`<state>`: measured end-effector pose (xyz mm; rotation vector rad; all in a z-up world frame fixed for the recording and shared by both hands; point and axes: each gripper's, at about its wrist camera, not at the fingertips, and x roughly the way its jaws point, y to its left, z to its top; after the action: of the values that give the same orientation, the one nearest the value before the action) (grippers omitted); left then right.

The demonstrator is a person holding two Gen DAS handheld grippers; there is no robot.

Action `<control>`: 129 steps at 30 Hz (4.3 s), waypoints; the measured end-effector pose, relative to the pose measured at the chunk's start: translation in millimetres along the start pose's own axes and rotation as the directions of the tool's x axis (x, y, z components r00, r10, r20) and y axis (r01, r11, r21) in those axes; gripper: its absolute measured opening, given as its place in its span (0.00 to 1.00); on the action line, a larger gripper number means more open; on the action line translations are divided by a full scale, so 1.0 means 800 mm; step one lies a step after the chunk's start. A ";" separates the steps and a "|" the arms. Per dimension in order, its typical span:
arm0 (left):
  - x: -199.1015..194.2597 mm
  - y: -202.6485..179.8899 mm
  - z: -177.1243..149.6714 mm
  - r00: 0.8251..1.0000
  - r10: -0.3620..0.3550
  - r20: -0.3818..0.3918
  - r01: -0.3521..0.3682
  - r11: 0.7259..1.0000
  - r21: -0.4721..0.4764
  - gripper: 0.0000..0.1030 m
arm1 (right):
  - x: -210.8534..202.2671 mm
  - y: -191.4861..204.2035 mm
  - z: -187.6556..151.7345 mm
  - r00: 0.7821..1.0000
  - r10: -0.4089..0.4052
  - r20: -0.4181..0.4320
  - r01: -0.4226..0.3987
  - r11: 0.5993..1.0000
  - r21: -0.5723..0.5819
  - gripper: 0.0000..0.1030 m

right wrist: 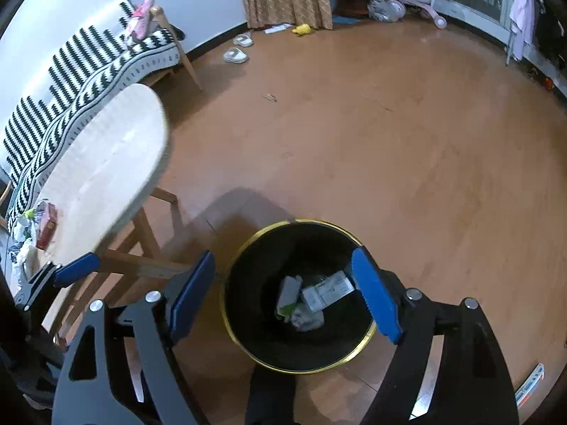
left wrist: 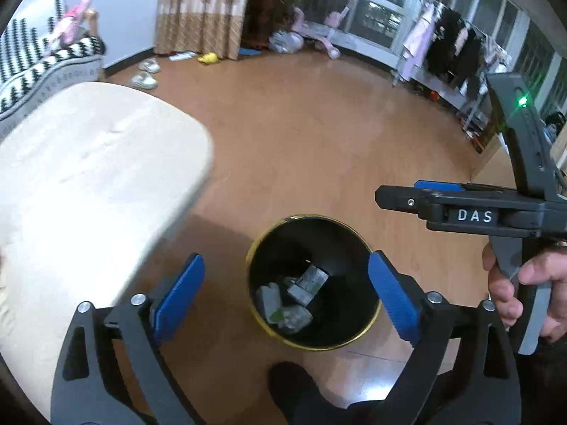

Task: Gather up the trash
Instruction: 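Carry both items over the black bin and open both tools to drop them, then return both tools to the table, then grasp the white-green wrapper with the left tool while the right tool grasps the blue-yellow snack bag, then carry both wrappers to the black bin and release them from both tools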

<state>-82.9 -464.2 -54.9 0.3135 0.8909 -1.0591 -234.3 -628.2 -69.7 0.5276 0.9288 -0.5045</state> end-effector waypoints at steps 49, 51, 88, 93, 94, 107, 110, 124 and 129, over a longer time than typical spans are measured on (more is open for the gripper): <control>-0.429 0.609 -0.324 0.708 0.665 -0.240 -0.558 0.317 -0.767 0.93 | 0.081 0.856 -0.238 0.865 0.372 -0.338 -0.490 0.476 -0.730 0.33; -0.425 0.611 -0.323 0.709 0.662 -0.241 -0.559 0.320 -0.765 0.93 | 0.081 0.858 -0.238 0.870 0.373 -0.324 -0.478 0.469 -0.743 0.22; -0.330 0.490 -0.181 0.718 0.679 -0.154 -0.599 0.491 -0.633 0.10 | -0.007 0.581 -0.076 0.910 0.408 -0.074 -0.363 0.697 -0.619 0.12; -0.334 0.420 -0.126 0.741 0.671 -0.016 -0.533 0.574 -0.622 0.10 | -0.009 0.483 -0.036 0.934 0.356 0.000 -0.301 0.789 -0.535 0.12; -0.328 0.403 -0.113 0.752 0.659 0.010 -0.518 0.601 -0.608 0.10 | -0.009 0.464 -0.030 0.939 0.344 0.011 -0.289 0.804 -0.520 0.12; -0.126 0.134 0.008 0.938 0.317 0.141 -0.278 0.929 -0.242 0.10 | -0.003 0.166 0.011 0.991 0.092 0.094 -0.069 0.972 -0.223 0.12; -0.080 0.074 0.015 0.966 0.221 0.133 -0.199 0.967 -0.158 0.10 | -0.002 0.111 0.014 0.996 0.042 0.081 -0.029 0.987 -0.160 0.12; 0.071 -0.031 0.002 0.998 0.015 -0.057 -0.014 1.000 0.010 0.10 | 0.088 -0.039 -0.031 0.975 -0.013 -0.220 0.015 1.000 0.007 0.12; 0.096 -0.029 0.006 0.996 0.008 -0.087 -0.006 1.000 0.023 0.10 | 0.097 -0.052 -0.041 0.969 -0.008 -0.246 0.013 1.000 0.018 0.12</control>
<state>-85.7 -525.9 -106.2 0.3844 0.9555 -1.0557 -240.6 -653.7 -160.0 0.6130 1.1654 -0.4647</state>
